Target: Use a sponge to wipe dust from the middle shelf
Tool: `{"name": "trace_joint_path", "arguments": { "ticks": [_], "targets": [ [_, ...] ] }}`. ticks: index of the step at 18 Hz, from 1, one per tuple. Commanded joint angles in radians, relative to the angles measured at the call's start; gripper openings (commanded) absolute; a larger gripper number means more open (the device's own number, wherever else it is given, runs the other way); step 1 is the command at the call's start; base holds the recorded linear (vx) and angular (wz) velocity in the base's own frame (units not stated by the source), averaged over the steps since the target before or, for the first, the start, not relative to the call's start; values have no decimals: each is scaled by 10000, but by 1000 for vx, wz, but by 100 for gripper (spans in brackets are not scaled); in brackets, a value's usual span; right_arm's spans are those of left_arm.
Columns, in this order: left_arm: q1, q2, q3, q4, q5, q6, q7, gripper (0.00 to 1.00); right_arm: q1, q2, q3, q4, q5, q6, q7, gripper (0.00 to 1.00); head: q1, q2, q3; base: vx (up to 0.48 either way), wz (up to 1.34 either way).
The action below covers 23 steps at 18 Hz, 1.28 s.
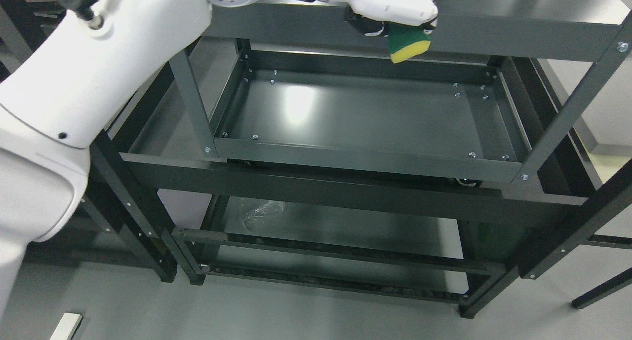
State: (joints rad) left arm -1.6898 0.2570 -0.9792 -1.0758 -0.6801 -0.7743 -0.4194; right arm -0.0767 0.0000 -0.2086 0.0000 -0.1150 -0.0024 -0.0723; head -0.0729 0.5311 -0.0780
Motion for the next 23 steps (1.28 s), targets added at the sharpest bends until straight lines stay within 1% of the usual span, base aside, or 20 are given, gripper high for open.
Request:
{"name": "trace_joint_path", "arguments": {
  "ticks": [1,4,7,8,9,10,12,13,15,17,19,21,22,23],
  "targets": [
    [836,4509,679,-3260,754,-111,-25,2,0,-175,0,-175,0,729,2,100,0,0,0,0,0],
    [1127,6321,1077,-3339,1109,-111,-10,2,0,-175,0,-175,0,729,2,100,0,0,0,0,0],
    [1694,7857,1644,-3324,1355,-111,6,2,0,-175,0,-175,0,729,2,100,0,0,0,0,0],
    [2015,8408,2011,-3323,1431,-111,-9,2,0,-175,0,-175,0,729,2,100,0,0,0,0,0],
    [2428,8717,2470,-3308,1493,-111,6,2,0,-175,0,-175,0,729,2,100,0,0,0,0,0],
    [2872,8796,2930,-3308,1585,-111,-9,2,0,-175,0,-175,0,729,2,100,0,0,0,0,0],
    [4068,8523,3989,-3308,2622,-111,-10,2,0,-175,0,-175,0,729,2,100,0,0,0,0,0],
    [4347,8172,4145,-3308,3312,-111,6,2,0,-175,0,-175,0,729,2,100,0,0,0,0,0],
    [4518,6733,4147,-3323,5121,-111,6,0,0,-175,0,-175,0,729,2,100,0,0,0,0,0],
    [4381,4773,4116,-3339,5816,-111,52,0,0,-175,0,-175,0,729,2,100,0,0,0,0,0],
    [4380,2870,4055,-3339,5973,-111,52,0,0,-175,0,-175,0,729,2,100,0,0,0,0,0],
    [4518,952,3369,-3308,5942,-111,52,0,0,-175,0,-175,0,729,2,100,0,0,0,0,-5],
    [4746,290,3076,-3232,5912,-111,67,0,0,-175,0,-175,0,729,2,100,0,0,0,-1,-10],
    [5219,-567,2967,-3110,5851,-111,97,0,0,-175,0,-175,0,729,2,100,0,0,0,0,0]
  ]
}}
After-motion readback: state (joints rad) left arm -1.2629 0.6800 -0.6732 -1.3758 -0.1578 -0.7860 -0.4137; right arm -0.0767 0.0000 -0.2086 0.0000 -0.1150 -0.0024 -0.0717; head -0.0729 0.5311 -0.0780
